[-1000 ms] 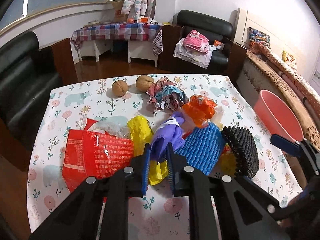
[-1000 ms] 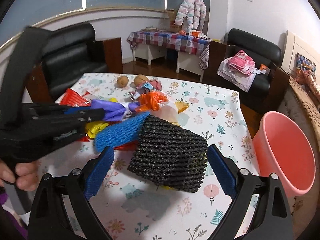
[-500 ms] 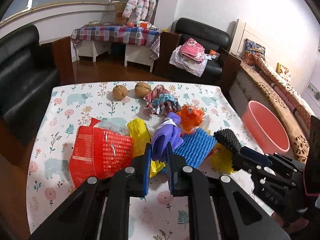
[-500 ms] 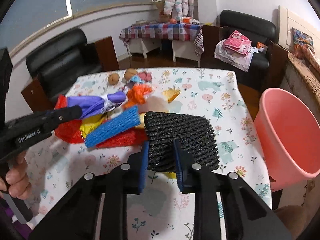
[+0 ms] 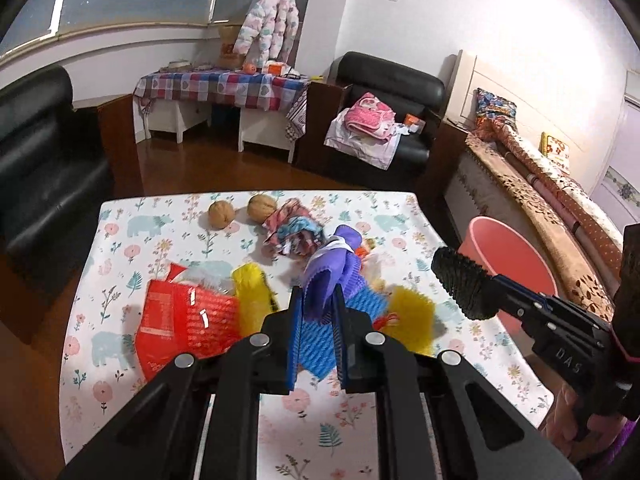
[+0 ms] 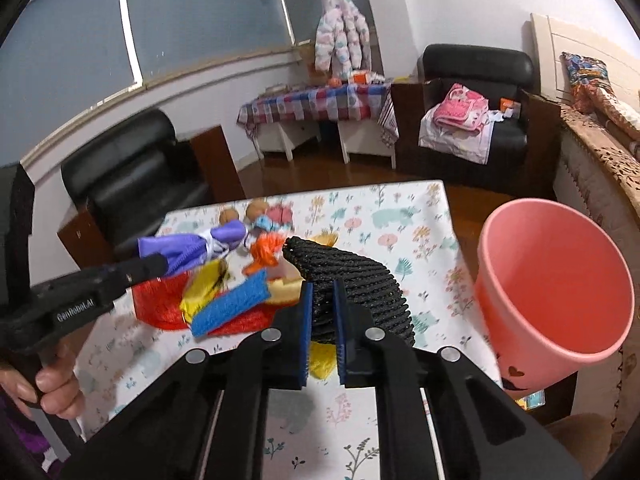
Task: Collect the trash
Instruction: 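Carry both held items over the pink bucket and open both grippers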
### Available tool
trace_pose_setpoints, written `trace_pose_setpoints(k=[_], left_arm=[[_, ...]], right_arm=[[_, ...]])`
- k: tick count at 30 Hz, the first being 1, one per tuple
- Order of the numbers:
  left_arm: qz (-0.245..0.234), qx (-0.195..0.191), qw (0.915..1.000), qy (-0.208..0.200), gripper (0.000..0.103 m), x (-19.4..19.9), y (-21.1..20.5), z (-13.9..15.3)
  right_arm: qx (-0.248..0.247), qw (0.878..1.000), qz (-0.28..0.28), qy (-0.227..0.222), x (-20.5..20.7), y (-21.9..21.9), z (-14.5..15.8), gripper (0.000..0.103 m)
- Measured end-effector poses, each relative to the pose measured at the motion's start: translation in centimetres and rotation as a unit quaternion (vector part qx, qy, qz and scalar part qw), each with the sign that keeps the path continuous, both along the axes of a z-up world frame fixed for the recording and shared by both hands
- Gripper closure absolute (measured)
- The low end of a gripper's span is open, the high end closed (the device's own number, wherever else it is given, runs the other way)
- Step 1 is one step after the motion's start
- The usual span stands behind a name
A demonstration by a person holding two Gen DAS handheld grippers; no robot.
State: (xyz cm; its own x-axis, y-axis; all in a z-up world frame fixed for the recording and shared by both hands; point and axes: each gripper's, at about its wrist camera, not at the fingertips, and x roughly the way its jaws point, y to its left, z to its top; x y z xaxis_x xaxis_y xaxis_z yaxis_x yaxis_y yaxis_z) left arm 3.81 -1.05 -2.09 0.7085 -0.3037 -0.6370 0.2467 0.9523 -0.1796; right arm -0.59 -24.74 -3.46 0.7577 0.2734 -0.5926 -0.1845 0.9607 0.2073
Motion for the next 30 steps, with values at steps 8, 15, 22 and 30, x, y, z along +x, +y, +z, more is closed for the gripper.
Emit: trace_pose_setpoints(k=[8, 15, 22, 30], left_arm=[[-0.034, -0.008, 0.9992, -0.019, 0.09, -0.2, -3.3, 1.7], [-0.097, 0.0, 0.995, -0.025, 0.09, 0.1, -9.1, 2.5], [-0.155, -0.003, 0.9878, -0.01, 0.09, 1.1, -15.9, 2.6], [-0.208, 0.022, 0.9778, 0.009, 0.09, 2.2, -23.2, 1.2]], right_arm=[[0.023, 0.998, -0.048, -0.03, -0.7, -4.4, 1.9, 0.093], [0.043, 0.992, -0.117, -0.024, -0.6, -10.3, 1.3, 0.092], [0.055, 0.984, -0.168, -0.007, -0.5, -15.2, -0.3, 0.092], [0.08, 0.977, -0.197, 0.014, -0.5, -18.7, -2.4, 0.092]])
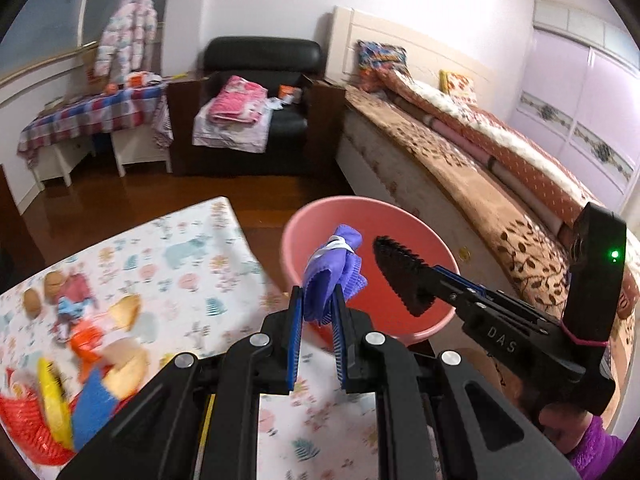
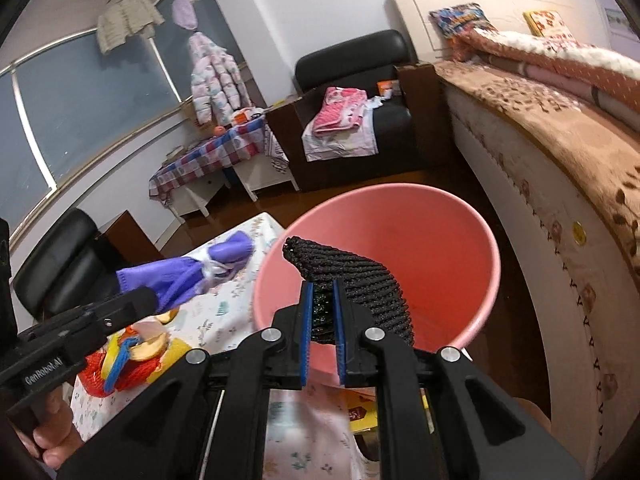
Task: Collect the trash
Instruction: 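Carry both held items over the pink bucket and open both grippers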
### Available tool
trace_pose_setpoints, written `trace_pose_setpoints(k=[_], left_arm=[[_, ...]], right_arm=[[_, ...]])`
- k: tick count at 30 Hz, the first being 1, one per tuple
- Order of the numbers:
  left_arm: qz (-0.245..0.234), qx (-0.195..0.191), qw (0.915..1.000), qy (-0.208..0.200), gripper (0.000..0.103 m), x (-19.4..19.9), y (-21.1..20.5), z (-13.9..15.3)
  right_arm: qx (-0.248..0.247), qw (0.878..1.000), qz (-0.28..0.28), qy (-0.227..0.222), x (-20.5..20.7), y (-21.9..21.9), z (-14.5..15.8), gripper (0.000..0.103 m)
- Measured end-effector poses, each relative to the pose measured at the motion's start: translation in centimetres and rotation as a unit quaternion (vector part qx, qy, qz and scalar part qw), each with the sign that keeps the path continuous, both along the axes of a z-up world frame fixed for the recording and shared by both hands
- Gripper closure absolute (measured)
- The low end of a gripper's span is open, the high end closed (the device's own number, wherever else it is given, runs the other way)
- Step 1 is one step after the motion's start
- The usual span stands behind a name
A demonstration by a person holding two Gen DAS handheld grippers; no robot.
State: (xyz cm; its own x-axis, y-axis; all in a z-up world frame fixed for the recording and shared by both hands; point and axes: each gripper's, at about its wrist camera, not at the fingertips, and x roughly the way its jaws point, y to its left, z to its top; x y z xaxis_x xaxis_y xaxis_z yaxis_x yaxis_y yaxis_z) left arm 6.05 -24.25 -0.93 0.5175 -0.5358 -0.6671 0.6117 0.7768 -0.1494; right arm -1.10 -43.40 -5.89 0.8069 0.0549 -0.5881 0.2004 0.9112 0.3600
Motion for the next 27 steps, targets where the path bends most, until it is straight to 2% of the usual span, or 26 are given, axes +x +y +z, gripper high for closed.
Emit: trace_pose_setpoints(k=[8, 10, 12, 13, 18, 19, 23, 27], left_arm=[[-0.019, 0.017, 0.9994, 0.021, 0.089, 0.6, -3.8, -2.0], [-0.019, 0.018, 0.9994, 0.023, 0.085, 0.7, -3.9, -2.2], [-0.015, 0.02, 0.9993, 0.027, 0.067, 0.9, -4.1, -2.5], [-0.013, 0.019, 0.9994, 0.027, 0.063, 0.9, -4.1, -2.6], [-0.008, 0.014, 0.9994, 0.03, 0.06, 1.0, -3.7, -2.6], [-0.008, 0.013, 0.9994, 0.03, 0.06, 1.0, -3.6, -2.5], [-0.005, 0.008, 0.9994, 0.033, 0.06, 0.8, -2.8, -2.4], [0.004, 0.0, 0.9993, 0.037, 0.06, 0.6, -1.8, -2.2]], right_arm=[[0.017, 1.0, -0.015, 0.009, 0.0, -1.5, -1.1, 0.092], [0.02, 1.0, -0.015, 0.011, 0.0, -1.8, -1.3, 0.092], [0.019, 1.0, -0.017, 0.015, 0.1, -1.9, -1.5, 0.092], [0.02, 1.0, -0.016, 0.016, 0.1, -1.9, -1.5, 0.092], [0.018, 0.999, -0.017, 0.026, 0.2, -1.9, -1.8, 0.091], [0.021, 0.999, -0.017, 0.027, 0.2, -1.6, -1.8, 0.09], [0.018, 0.999, -0.022, 0.024, 0.0, -1.4, -1.5, 0.07], [0.007, 1.0, -0.021, 0.02, -0.3, -0.9, -1.1, 0.069]])
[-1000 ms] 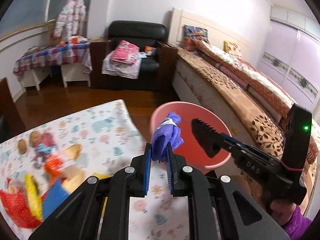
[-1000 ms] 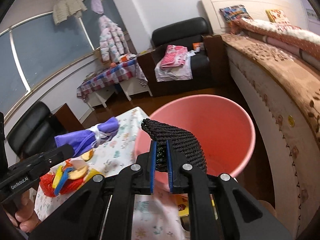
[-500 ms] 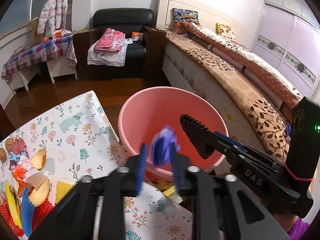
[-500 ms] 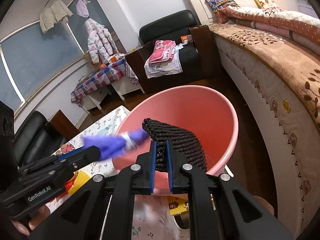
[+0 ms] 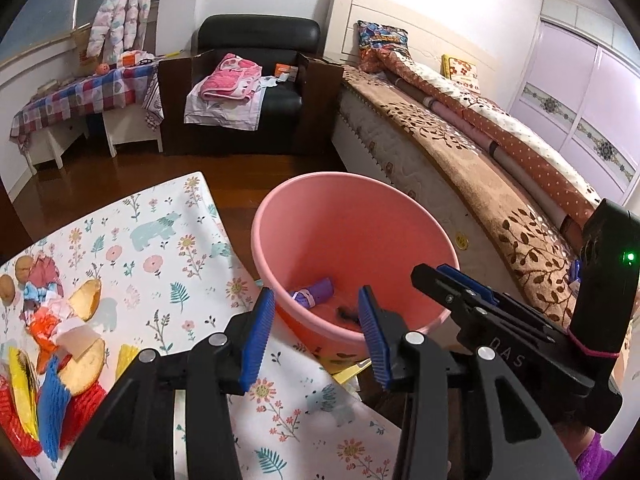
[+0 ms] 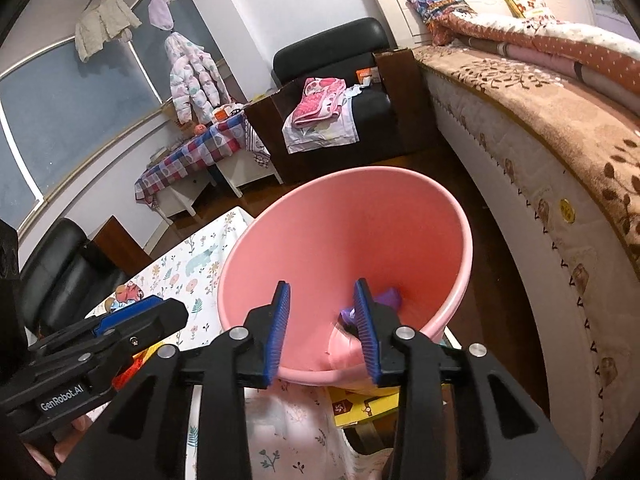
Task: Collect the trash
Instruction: 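Carry both held items over the pink bucket and open both grippers, then move both open grippers back over the items on the table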
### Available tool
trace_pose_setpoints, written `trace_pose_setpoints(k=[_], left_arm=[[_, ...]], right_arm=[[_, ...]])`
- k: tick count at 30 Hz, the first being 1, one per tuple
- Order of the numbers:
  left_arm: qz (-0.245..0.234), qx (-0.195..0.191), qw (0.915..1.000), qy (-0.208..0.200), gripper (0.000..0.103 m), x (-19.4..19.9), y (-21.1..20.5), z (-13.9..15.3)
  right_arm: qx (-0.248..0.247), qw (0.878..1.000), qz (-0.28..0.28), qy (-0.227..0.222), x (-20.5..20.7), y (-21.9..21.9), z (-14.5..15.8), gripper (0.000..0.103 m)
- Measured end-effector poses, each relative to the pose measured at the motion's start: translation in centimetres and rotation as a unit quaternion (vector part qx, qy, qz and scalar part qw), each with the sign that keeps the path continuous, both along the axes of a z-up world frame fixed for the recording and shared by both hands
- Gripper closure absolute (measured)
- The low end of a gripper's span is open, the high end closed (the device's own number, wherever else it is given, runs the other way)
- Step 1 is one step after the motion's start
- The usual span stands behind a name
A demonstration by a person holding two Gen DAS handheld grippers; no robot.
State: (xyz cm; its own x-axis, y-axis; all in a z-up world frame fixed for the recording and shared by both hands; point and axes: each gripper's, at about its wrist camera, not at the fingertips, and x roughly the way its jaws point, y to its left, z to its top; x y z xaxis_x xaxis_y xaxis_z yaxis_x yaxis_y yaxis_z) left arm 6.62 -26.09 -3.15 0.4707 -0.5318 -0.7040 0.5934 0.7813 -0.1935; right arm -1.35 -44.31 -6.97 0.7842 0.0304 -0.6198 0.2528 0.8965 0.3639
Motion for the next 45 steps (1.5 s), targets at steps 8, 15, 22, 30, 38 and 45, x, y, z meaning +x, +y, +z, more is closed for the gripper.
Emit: trace_pose_setpoints(k=[8, 15, 22, 30, 38, 45], left_arm=[[0.011, -0.006, 0.9999, -0.002, 0.06, -1.2, 1.8, 0.2], [0.033, -0.012, 0.9993, -0.011, 0.06, -2.0, 4.6, 0.7], [0.053, -0.009, 0.9982, -0.028, 0.06, -2.8, 7.7, 1.1], [0.079, 0.018, 0.9952, -0.054, 0.06, -3.6, 13.1, 1.0], [0.129, 0.049, 0.9898, -0.035, 0.06, -3.8, 19.0, -1.4], [0.142, 0.068, 0.9872, -0.027, 0.06, -3.6, 20.4, -3.2]], right_arm=[[-0.017, 1.0, 0.017, -0.008, -0.7, 1.9, 0.9, 0.069], [-0.026, 0.999, 0.042, -0.003, -1.0, 4.2, 1.2, 0.069], [-0.04, 0.997, 0.072, 0.004, -1.1, 7.0, 1.4, 0.069], [-0.042, 0.994, 0.096, 0.009, -0.9, 8.9, 1.7, 0.069], [-0.044, 0.992, 0.119, 0.018, -0.8, 10.3, 1.2, 0.069], [-0.047, 0.989, 0.135, 0.029, -0.7, 11.5, 0.7, 0.069]])
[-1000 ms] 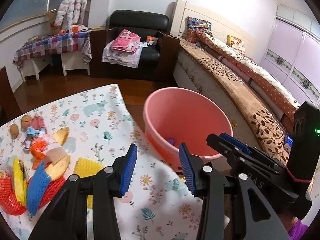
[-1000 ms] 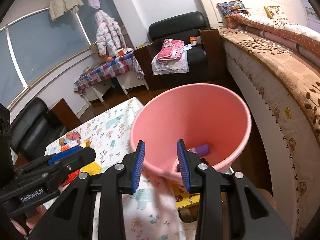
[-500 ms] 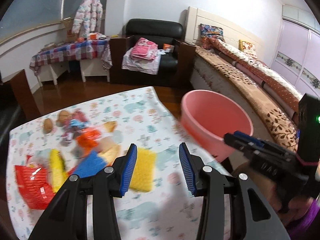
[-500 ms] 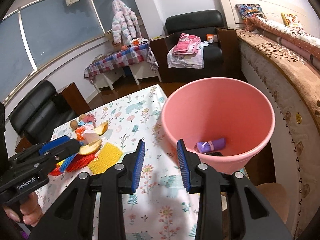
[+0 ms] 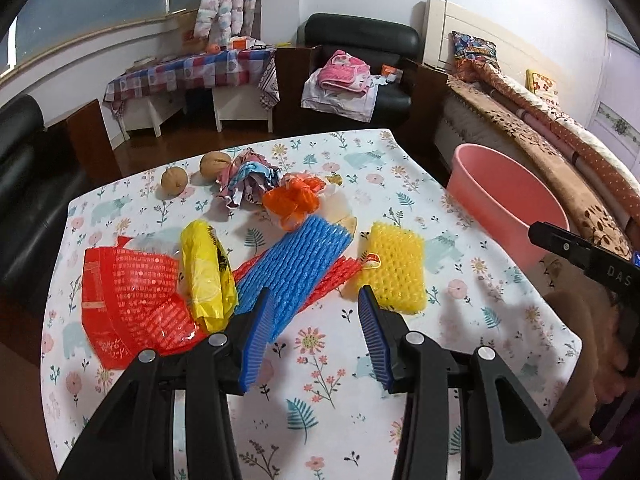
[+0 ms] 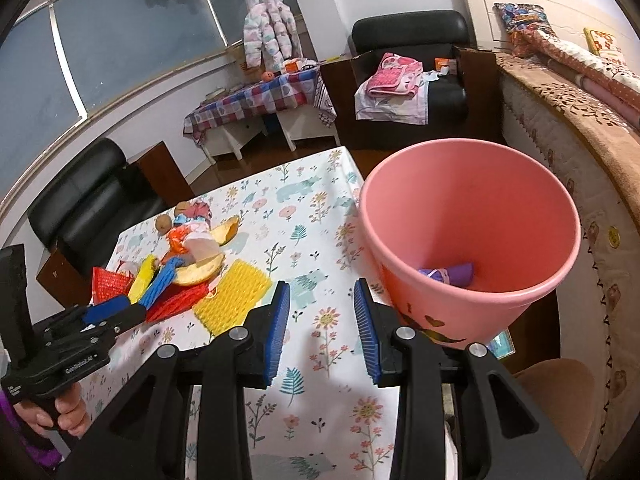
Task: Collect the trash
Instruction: 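Move both open grippers back over the items on the table, then grasp the blue foam mesh sleeve with the left gripper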
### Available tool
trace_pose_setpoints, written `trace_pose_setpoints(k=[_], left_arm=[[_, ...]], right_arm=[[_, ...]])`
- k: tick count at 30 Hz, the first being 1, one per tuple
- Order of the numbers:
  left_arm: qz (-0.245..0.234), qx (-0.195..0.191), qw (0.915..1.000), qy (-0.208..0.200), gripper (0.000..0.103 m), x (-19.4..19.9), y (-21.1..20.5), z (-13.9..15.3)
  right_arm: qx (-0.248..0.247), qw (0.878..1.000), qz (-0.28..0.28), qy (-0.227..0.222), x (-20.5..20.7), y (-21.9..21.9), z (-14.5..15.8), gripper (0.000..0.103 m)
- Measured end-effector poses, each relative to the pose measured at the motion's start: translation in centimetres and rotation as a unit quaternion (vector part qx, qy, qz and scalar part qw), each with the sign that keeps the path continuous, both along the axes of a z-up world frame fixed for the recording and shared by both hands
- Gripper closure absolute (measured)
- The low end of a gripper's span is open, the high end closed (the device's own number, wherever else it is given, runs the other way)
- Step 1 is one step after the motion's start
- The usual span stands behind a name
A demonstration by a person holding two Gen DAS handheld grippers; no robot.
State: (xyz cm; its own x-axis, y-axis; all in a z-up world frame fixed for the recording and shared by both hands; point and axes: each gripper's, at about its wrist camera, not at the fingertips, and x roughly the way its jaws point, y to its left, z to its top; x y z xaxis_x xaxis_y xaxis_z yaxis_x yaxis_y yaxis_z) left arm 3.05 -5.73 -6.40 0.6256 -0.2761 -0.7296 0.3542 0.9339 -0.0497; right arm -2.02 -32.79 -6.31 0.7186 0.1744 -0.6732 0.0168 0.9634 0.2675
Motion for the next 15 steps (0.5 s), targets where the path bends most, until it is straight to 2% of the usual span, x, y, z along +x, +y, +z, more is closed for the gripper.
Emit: trace_pose_setpoints(k=[12, 13, 15], left_arm=[[-0.001, 0.046, 0.9988, -0.016, 0.061, 1.6, -0.6, -1.5], [0.001, 0.044, 0.9989, -0.017, 0.063, 1.7, -0.4, -1.6], [0.004, 0.032, 0.9994, -0.014, 0.08, 1.8, 0.2, -1.6]], right_arm=[[-0.002, 0.999, 0.03, 0.027, 0.9, 2.5, -0.8, 0.069], [-0.001, 0.999, 0.035, 0.03, 1.1, 2.8, -0.8, 0.069], [-0.001, 0.998, 0.047, 0.036, 1.6, 3.7, -1.0, 0.069]])
